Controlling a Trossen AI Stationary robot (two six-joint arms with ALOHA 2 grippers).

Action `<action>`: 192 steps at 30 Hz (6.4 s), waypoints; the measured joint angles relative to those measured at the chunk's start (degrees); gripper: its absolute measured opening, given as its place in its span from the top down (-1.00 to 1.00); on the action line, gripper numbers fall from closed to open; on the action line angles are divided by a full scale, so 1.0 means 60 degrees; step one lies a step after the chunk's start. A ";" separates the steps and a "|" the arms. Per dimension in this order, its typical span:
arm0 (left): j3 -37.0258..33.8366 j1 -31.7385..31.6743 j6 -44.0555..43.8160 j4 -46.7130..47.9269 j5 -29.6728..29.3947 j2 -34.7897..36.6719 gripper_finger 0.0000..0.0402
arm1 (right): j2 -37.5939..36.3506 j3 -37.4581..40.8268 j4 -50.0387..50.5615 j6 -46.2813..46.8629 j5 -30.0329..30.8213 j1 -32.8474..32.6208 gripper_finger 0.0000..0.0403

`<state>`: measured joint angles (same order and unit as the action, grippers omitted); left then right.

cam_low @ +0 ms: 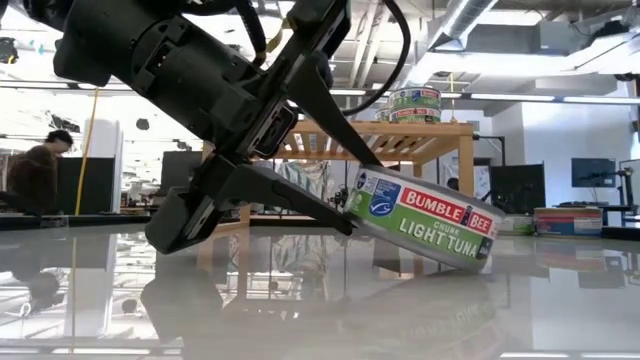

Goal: Stack canned seafood by type on shelf
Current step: Put the green tuna can on the shelf aligned with the other green tuna cans, then adjust the blue-pink stacked tuna cans on the shelf

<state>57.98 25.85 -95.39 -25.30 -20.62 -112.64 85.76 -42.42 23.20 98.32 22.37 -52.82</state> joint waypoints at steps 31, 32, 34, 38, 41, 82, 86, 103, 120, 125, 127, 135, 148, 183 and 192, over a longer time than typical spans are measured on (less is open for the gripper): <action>0.0004 -0.0790 0.1035 -0.3897 -0.1265 0.0111 0.30 | -0.0015 0.0639 -0.1233 -0.0993 0.0042 -0.0306 0.37; 0.0004 -0.0889 0.1135 -0.3915 -0.1138 0.0193 0.30 | -0.0015 0.0639 -0.1226 -0.1010 0.0042 -0.0291 0.37; 0.0004 -0.1077 0.1386 -0.3802 -0.0890 0.0425 0.30 | -0.0015 0.0639 -0.1239 -0.1121 0.0042 -0.0231 0.37; 0.0004 -0.1470 0.1993 -0.3377 -0.0587 0.1062 0.30 | -0.0015 0.0639 -0.1232 -0.1139 0.0041 -0.0127 0.37; 0.0004 -0.1773 0.2439 -0.2797 -0.0416 0.1677 0.30 | -0.0015 0.0639 -0.1228 -0.1219 0.0042 0.0039 0.37; 0.0022 -0.6301 0.3531 0.1911 0.1883 0.4561 0.31 | -0.0186 0.0647 -0.0788 -0.1715 0.0037 0.2266 0.37; 0.0025 -0.6346 0.3533 0.1911 0.1692 0.4563 0.30 | -0.0189 0.0647 -0.0723 -0.1715 0.0040 0.2274 0.37; 0.0011 -0.5599 0.3391 0.2259 -0.0470 0.4550 0.26 | -0.0189 0.0647 -0.0730 -0.1715 0.0041 0.2339 0.37; 0.1968 -0.5315 0.3859 0.4924 -0.1374 0.3895 0.26 | -0.0189 0.0636 -0.0965 -0.1973 0.0040 0.2339 0.37; 0.2200 -0.5300 0.3373 0.4752 -0.1308 0.3283 0.26 | -0.0197 0.0636 -0.0915 -0.1926 0.0041 0.2222 0.37; 0.2204 -0.5289 0.3276 0.4558 -0.1289 0.3200 0.26 | -0.0197 0.0633 -0.0864 -0.1900 0.0037 0.2149 0.37; 0.2200 -0.5337 0.3339 0.4385 -0.1366 0.3191 0.24 | -0.0197 0.0636 -0.0639 -0.1643 0.0041 0.1919 0.37; 0.2193 -0.5333 0.3570 0.4221 -0.1986 0.3187 0.13 | -0.0193 0.0636 -0.0627 -0.1595 0.0041 0.1924 0.37; 0.3526 -0.5031 0.8839 0.3894 -0.1468 0.4351 -0.11 | -0.0193 0.0639 -0.0653 -0.1388 0.0041 0.1925 0.37; 0.3526 -0.5078 1.0582 0.4265 -0.1849 0.5674 -0.10 | -0.0193 0.0639 -0.0660 -0.1436 0.0041 0.2232 0.37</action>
<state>79.13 -4.62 -31.90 0.29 -31.72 -78.59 84.60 -38.59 19.25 89.70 22.61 -39.43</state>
